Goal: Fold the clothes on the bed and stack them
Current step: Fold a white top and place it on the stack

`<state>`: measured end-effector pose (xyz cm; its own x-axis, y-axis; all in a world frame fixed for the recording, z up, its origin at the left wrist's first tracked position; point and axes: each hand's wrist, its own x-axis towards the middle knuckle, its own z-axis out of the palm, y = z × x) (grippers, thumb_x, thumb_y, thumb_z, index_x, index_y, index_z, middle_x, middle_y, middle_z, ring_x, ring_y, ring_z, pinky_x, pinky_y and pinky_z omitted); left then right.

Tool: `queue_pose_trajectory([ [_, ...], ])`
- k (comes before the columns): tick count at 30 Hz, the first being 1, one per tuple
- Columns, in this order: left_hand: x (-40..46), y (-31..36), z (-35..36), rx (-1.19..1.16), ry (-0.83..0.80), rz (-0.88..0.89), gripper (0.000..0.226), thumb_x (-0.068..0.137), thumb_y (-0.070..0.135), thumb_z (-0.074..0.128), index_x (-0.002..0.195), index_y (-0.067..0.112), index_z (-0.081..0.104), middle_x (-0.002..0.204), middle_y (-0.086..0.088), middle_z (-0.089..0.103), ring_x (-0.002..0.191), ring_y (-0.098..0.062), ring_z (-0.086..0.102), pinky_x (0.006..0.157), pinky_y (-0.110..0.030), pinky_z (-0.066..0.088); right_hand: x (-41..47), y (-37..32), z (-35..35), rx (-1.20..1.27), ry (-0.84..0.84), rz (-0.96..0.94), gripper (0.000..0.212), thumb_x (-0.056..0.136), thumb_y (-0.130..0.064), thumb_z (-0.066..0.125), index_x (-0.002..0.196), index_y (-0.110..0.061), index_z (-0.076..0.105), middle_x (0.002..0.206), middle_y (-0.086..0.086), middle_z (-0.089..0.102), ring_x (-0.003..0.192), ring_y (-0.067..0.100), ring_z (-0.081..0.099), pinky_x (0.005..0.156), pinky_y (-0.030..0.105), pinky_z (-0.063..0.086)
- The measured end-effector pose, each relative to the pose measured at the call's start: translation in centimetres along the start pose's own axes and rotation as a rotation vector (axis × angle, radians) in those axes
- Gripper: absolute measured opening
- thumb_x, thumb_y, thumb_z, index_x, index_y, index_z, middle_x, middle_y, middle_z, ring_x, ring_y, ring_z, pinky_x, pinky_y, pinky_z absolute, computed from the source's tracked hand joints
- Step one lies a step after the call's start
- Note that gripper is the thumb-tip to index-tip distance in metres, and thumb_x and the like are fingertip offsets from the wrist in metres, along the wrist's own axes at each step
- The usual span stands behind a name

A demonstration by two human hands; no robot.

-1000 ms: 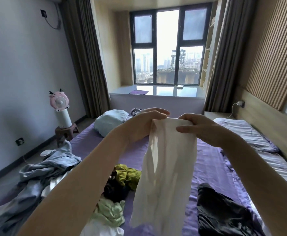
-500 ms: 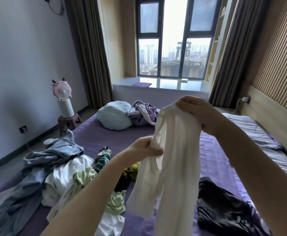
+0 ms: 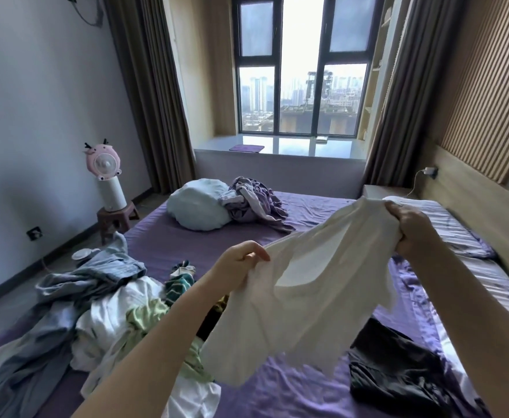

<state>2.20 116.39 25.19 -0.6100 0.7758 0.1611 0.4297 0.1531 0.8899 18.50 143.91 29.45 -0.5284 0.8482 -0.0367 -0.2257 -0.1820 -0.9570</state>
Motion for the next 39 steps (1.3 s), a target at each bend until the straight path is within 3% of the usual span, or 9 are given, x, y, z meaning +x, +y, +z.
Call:
queue_pose_trajectory([
  [4, 0.5, 0.2, -0.1, 0.117, -0.064, 0.055, 0.018, 0.086, 0.013, 0.069, 0.102, 0.017, 0.064, 0.095, 0.003, 0.062, 0.082, -0.005, 0.055, 0.075, -0.014, 0.042, -0.3, 0.4, -1.1, 0.015, 0.027, -0.046, 0.02, 0.096, -0.014, 0.051, 0.082, -0.016, 0.065, 0.062, -0.008, 0.069, 0.059, 0.005, 0.064, 0.07, 0.027, 0.053],
  [6, 0.6, -0.3, -0.3, 0.142, -0.056, 0.06, 0.027, 0.079, 0.017, 0.077, 0.102, 0.024, 0.063, 0.095, 0.006, 0.063, 0.079, 0.002, 0.055, 0.075, -0.012, 0.043, -0.5, 0.4, -1.4, 0.017, 0.02, -0.06, 0.02, 0.096, -0.014, 0.051, 0.082, -0.016, 0.066, 0.063, -0.008, 0.07, 0.058, 0.004, 0.064, 0.064, 0.024, 0.054],
  [10, 0.5, -0.7, -0.6, 0.167, 0.025, 0.07, 0.021, 0.077, 0.017, 0.078, 0.083, 0.034, 0.068, 0.086, 0.012, 0.065, 0.073, 0.008, 0.056, 0.069, -0.004, 0.04, -0.6, 0.3, -2.0, 0.023, 0.005, -0.069, 0.019, 0.095, -0.014, 0.053, 0.081, -0.016, 0.066, 0.064, -0.006, 0.07, 0.059, 0.007, 0.063, 0.072, 0.032, 0.052],
  [16, 0.0, 0.1, -0.6, -0.176, 0.174, 0.043, 0.018, 0.075, 0.011, 0.079, 0.075, 0.029, 0.075, 0.09, 0.007, 0.069, 0.07, 0.004, 0.062, 0.067, -0.007, 0.045, -1.2, 0.4, -1.8, -0.102, -0.034, -0.138, 0.018, 0.094, -0.017, 0.056, 0.079, -0.02, 0.065, 0.061, -0.009, 0.068, 0.055, 0.004, 0.062, 0.055, 0.02, 0.054],
  [22, -0.6, -0.5, -2.1, -0.339, 0.372, -0.004, 0.01, 0.084, 0.015, 0.072, 0.078, 0.024, 0.071, 0.079, 0.012, 0.069, 0.069, 0.002, 0.059, 0.066, -0.013, 0.047, -2.4, 0.8, -1.3, -0.308, -0.103, -0.285, 0.018, 0.091, -0.022, 0.061, 0.075, -0.028, 0.068, 0.063, -0.013, 0.065, 0.058, 0.001, 0.057, 0.058, 0.022, 0.048],
  [27, -0.7, -0.9, -3.8, -0.043, 0.437, 0.044, 0.013, 0.092, 0.022, 0.061, 0.08, 0.025, 0.06, 0.07, 0.012, 0.06, 0.055, 0.01, 0.053, 0.052, -0.006, 0.039, -4.8, 1.1, -1.0, -0.637, -0.094, -0.467, 0.02, 0.09, -0.023, 0.063, 0.073, -0.033, 0.064, 0.064, -0.01, 0.059, 0.053, -0.005, 0.05, 0.051, 0.009, 0.038],
  [33, -1.0, -1.3, -5.1, 0.308, 0.368, 0.124, 0.014, 0.096, 0.036, 0.053, 0.091, 0.023, 0.056, 0.07, 0.013, 0.056, 0.065, -0.004, 0.052, 0.058, -0.007, 0.036, -8.7, 0.3, -1.9, -0.983, 0.029, -0.542, 0.016, 0.092, -0.024, 0.059, 0.087, -0.013, 0.07, 0.067, -0.001, 0.058, 0.069, 0.017, 0.052, 0.055, 0.023, 0.029],
  [36, -1.6, -1.0, -5.9, 0.506, 0.348, 0.118, 0.03, 0.095, 0.049, 0.046, 0.095, 0.021, 0.056, 0.077, 0.007, 0.06, 0.073, -0.016, 0.053, 0.067, -0.029, 0.038, -11.4, 0.4, -1.9, -1.038, 0.079, -0.529, 0.019, 0.093, -0.023, 0.058, 0.091, -0.007, 0.068, 0.073, 0.004, 0.058, 0.073, 0.021, 0.052, 0.058, 0.024, 0.024],
  [39, -3.0, -0.6, -6.2, 0.473, 0.354, 0.186, 0.031, 0.096, 0.044, 0.047, 0.094, 0.014, 0.055, 0.076, 0.002, 0.06, 0.073, -0.022, 0.054, 0.064, -0.032, 0.035, -14.3, 1.3, -1.7, -1.076, 0.099, -0.528, 0.02, 0.094, -0.021, 0.056, 0.096, -0.005, 0.067, 0.078, 0.007, 0.06, 0.075, 0.02, 0.053, 0.059, 0.023, 0.025],
])
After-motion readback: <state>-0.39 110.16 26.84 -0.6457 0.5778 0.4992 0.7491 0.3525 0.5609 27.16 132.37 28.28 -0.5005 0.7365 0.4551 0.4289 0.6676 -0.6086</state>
